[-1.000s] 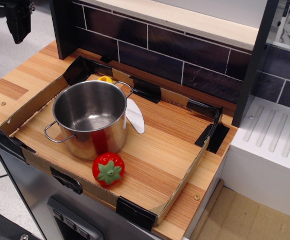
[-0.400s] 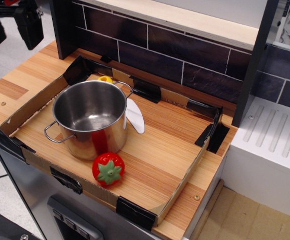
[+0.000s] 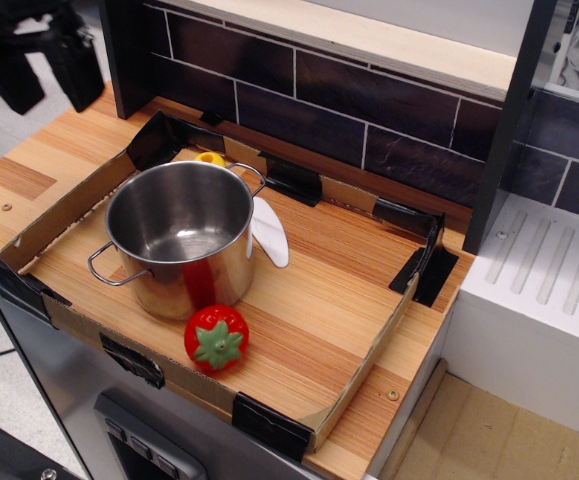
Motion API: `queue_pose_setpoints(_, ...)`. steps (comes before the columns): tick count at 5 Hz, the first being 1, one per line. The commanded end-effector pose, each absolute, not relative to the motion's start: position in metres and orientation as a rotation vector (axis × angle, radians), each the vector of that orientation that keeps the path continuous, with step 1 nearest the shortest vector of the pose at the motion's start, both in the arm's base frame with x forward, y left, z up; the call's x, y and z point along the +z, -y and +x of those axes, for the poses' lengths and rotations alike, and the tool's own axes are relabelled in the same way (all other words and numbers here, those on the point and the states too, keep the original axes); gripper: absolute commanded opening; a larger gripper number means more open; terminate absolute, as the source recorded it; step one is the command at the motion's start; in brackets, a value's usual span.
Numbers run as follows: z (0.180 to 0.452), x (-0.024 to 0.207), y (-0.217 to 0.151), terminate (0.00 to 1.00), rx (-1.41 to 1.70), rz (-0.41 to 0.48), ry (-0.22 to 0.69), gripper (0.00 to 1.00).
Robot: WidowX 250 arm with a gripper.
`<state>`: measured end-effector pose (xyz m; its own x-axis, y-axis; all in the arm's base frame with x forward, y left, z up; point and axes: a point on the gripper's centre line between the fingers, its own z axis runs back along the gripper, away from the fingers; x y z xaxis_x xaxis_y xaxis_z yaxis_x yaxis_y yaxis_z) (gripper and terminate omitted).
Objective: Topple metal pot
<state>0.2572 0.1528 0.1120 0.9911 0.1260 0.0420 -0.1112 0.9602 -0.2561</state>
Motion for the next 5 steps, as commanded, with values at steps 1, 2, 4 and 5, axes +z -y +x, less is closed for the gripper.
queue_pose_setpoints(1, 0.255, 0.094, -0.128, 0.00, 0.080, -0.225, 0.065, 1.00)
queue_pose_setpoints(2, 0.250, 0.079, -0.116, 0.00, 0.064, -0.201, 0.056, 1.00)
queue_pose_setpoints(4, 0.246, 0.066, -0.108, 0.00, 0.053, -0.176, 0.067, 1.00)
queue_pose_setpoints(5, 0.247, 0.069, -0.117, 0.00, 0.073, -0.168, 0.085, 0.00)
